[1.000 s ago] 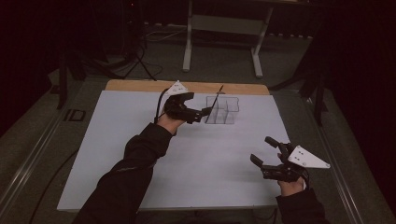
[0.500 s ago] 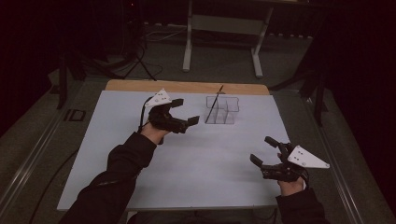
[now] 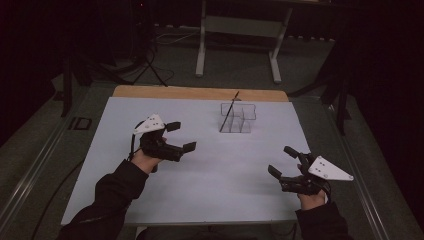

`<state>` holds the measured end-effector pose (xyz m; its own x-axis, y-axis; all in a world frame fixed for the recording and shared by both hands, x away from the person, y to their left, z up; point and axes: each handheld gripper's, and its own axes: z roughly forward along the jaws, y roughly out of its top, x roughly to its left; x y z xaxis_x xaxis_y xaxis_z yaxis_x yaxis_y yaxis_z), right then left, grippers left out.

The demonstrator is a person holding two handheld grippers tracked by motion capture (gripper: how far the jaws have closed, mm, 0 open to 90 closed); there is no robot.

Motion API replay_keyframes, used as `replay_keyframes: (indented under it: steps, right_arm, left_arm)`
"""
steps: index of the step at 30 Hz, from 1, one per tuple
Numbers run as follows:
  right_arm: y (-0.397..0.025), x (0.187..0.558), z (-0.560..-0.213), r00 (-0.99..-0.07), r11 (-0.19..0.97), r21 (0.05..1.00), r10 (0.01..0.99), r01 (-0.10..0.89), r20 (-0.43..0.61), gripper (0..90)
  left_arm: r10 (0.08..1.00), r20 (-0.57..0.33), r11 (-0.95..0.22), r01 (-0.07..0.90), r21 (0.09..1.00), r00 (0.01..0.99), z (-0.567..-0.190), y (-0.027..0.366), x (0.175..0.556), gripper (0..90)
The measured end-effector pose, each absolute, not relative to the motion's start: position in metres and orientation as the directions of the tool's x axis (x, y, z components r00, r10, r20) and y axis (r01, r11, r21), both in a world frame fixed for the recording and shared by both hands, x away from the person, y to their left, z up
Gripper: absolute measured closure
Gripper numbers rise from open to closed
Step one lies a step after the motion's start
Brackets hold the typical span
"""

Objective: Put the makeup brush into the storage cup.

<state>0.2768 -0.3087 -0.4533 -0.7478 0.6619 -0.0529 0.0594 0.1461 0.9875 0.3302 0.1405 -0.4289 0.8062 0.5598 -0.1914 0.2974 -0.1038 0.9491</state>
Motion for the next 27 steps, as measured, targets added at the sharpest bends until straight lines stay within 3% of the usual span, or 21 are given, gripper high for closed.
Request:
replay_keyframes:
  steps: [27]
  right_arm:
    - [-0.309, 0.277, -0.454, -0.747, 0.146, 0.987, 0.663, 0.064, -0.05, 13.9]
  left_arm:
    - [0.611, -0.18, -0.119, 0.314, 0.942, 0.771, -0.468, 0.172, 0.261, 3.4]
